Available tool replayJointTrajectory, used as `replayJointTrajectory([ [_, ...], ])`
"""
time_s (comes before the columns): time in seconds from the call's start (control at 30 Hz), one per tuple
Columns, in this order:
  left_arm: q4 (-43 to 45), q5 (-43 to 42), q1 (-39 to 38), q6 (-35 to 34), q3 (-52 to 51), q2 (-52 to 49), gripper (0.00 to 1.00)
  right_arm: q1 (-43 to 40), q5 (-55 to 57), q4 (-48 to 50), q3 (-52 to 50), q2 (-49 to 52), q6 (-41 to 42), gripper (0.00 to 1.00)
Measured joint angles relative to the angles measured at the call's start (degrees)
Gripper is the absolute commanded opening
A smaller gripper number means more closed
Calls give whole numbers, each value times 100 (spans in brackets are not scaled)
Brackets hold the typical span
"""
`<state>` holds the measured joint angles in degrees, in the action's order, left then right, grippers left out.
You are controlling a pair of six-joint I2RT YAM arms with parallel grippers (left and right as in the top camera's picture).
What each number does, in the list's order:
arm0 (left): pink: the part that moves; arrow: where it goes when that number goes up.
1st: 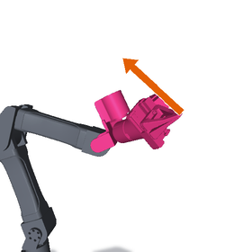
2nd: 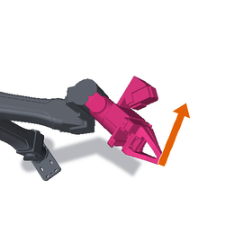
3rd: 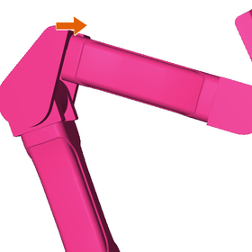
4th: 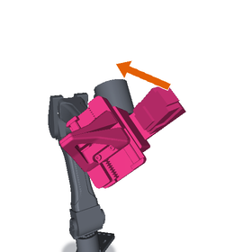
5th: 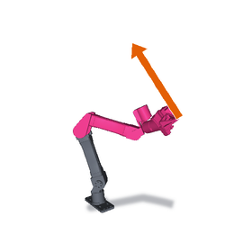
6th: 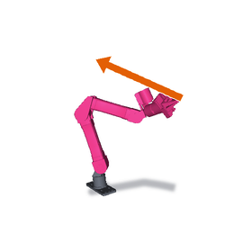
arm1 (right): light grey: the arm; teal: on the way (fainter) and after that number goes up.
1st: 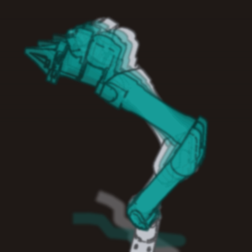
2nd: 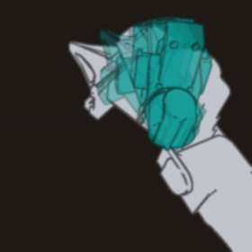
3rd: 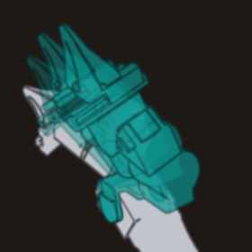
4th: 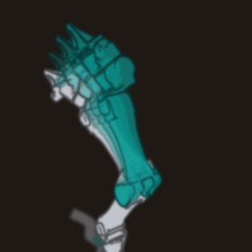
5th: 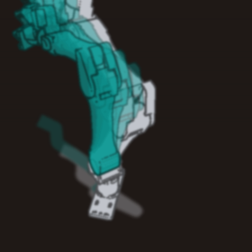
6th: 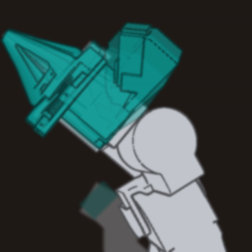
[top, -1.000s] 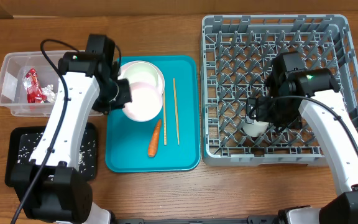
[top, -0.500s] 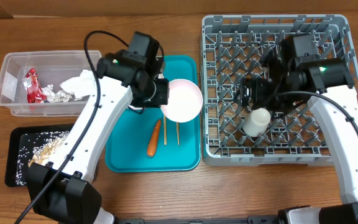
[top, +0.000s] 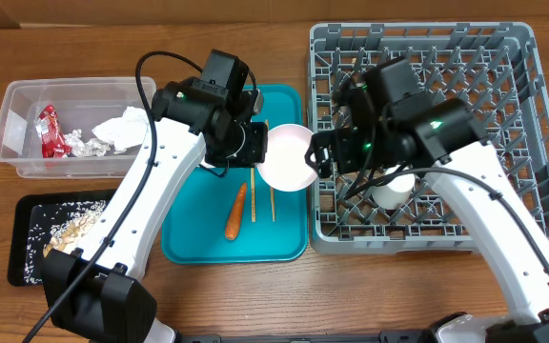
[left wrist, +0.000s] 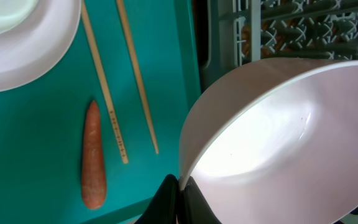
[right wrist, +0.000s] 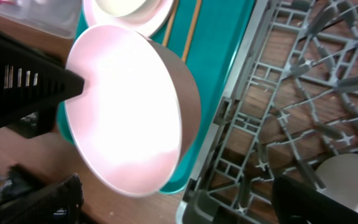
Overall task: Sort waste into correct bins and load items into the dishwasher
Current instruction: 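Lift the pink bowl with the left gripper toward the right gripper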
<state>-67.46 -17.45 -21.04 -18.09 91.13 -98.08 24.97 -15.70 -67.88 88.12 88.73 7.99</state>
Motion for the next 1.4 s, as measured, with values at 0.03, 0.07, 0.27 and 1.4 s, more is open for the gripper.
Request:
replayJointTrajectory([
  [0.03, 0, -35, 0, 0, 0, 0, 4, 63, 103, 17, 0, 0, 22, 100],
  [0.07, 0, -87, 0, 0, 0, 0, 4, 151, 278, 33, 0, 0, 83, 100],
  [0.27, 0, -179, 0, 0, 0, 0, 5, 286, 573, 59, 0, 0, 149, 100],
  [1.4, 131, -603, 13, 2, 0, 0, 22, 387, 1106, 570, -243, 177, 184, 4],
])
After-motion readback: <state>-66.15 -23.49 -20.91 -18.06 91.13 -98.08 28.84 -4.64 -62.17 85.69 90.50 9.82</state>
